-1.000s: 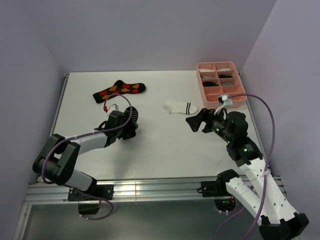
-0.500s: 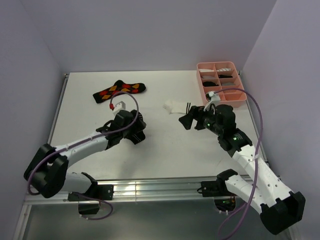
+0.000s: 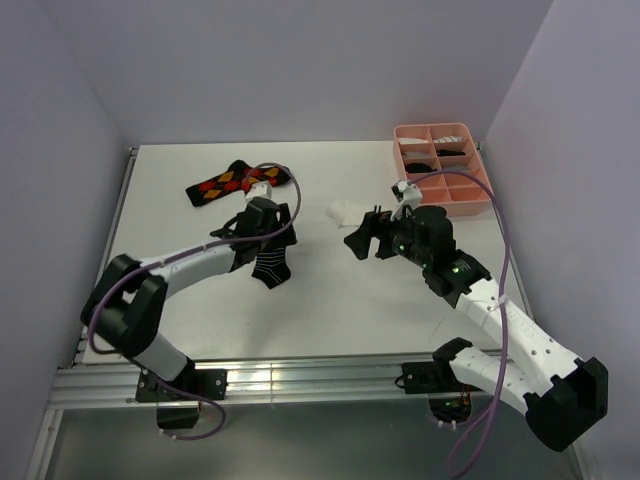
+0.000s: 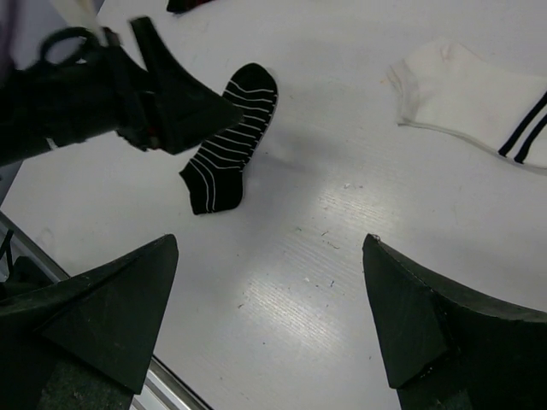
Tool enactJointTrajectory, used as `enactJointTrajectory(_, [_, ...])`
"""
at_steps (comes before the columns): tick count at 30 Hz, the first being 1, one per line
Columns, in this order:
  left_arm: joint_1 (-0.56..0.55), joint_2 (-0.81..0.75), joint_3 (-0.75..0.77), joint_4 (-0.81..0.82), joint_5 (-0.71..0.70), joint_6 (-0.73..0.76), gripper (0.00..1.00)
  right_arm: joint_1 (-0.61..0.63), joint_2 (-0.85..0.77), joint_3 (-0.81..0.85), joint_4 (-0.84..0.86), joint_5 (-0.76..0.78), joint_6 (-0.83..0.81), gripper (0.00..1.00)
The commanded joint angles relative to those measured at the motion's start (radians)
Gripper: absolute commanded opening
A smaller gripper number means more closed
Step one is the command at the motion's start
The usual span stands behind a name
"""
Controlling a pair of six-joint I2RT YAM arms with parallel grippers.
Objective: Roll the socks
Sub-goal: Adjust the sock at the center of the board.
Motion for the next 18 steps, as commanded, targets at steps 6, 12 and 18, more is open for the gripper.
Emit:
enactJointTrajectory(6, [0.017,0.223,0.124,0.038,0.087,0.091,0.83,0.024,-0.1,-0.019,-0.017,0.09,-0.022,0.95])
enactJointTrajectory(12, [0.017,0.341,0.144,0.082,0.151,0.1,0.83,0.024,-0.143,-0.049,-0.06,0.116,-0.025,0.95])
enactJointTrajectory(18, [-0.011,0.363,0.15,0.099,0.24,0.073,0.83,0.024,-0.169,-0.071,-0.085,0.139,-0.046,0.95])
